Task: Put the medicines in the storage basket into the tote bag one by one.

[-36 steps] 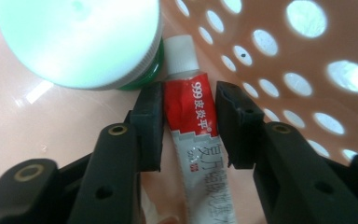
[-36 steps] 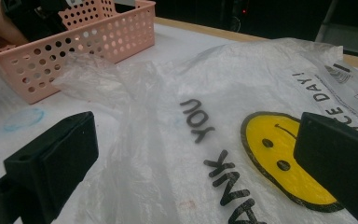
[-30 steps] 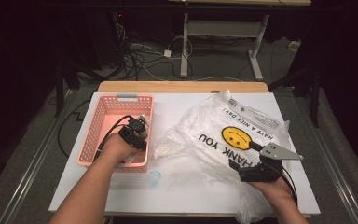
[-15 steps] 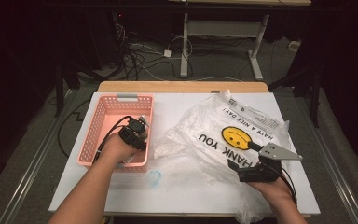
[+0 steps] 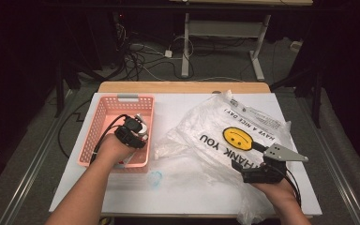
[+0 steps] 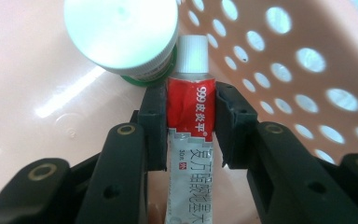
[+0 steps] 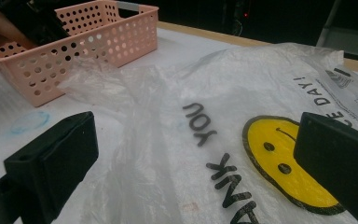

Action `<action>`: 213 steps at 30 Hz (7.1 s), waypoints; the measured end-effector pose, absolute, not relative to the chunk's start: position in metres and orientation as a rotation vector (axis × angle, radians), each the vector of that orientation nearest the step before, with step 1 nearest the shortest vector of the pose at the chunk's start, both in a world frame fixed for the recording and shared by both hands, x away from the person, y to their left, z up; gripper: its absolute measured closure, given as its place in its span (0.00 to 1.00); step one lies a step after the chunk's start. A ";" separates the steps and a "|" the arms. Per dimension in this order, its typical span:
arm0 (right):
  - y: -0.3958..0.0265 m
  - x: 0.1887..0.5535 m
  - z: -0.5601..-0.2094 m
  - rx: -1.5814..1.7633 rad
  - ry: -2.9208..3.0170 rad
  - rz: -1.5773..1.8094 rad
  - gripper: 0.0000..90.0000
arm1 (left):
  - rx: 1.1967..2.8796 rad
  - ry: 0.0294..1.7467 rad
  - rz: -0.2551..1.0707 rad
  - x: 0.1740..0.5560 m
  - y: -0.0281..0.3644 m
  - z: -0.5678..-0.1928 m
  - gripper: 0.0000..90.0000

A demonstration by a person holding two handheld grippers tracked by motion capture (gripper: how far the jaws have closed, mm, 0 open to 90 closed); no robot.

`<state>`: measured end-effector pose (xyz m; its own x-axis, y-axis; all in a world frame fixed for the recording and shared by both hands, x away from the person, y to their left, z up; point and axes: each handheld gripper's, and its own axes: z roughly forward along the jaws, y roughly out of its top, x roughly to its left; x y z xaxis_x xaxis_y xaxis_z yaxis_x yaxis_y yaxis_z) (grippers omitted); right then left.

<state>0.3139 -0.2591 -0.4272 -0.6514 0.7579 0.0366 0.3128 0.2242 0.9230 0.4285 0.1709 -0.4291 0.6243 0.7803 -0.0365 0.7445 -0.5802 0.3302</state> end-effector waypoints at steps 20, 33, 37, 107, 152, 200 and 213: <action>-0.260 0.313 -0.427 0.992 2.074 1.425 0.00 | 2.290 1.138 0.277 0.396 0.189 -0.399 0.73; -0.258 0.313 -0.427 0.978 2.085 1.420 0.00 | 2.146 1.061 0.367 0.366 0.197 -0.392 0.73; -0.258 0.313 -0.427 0.974 2.087 1.414 0.00 | 2.109 1.039 0.393 0.358 0.198 -0.394 0.73; -0.242 0.313 -0.430 0.923 2.179 1.375 0.01 | 1.912 0.682 0.335 0.302 0.124 -0.390 0.73; -0.205 0.336 -0.472 0.809 2.638 0.953 0.40 | 1.994 0.682 0.300 0.297 0.113 -0.417 0.73; -0.225 0.335 -0.453 0.828 2.473 1.194 1.00 | 2.010 0.681 0.302 0.297 0.110 -0.419 0.73; -0.224 0.323 -0.430 0.815 2.312 1.308 1.00 | 1.998 0.689 0.301 0.298 0.112 -0.419 0.73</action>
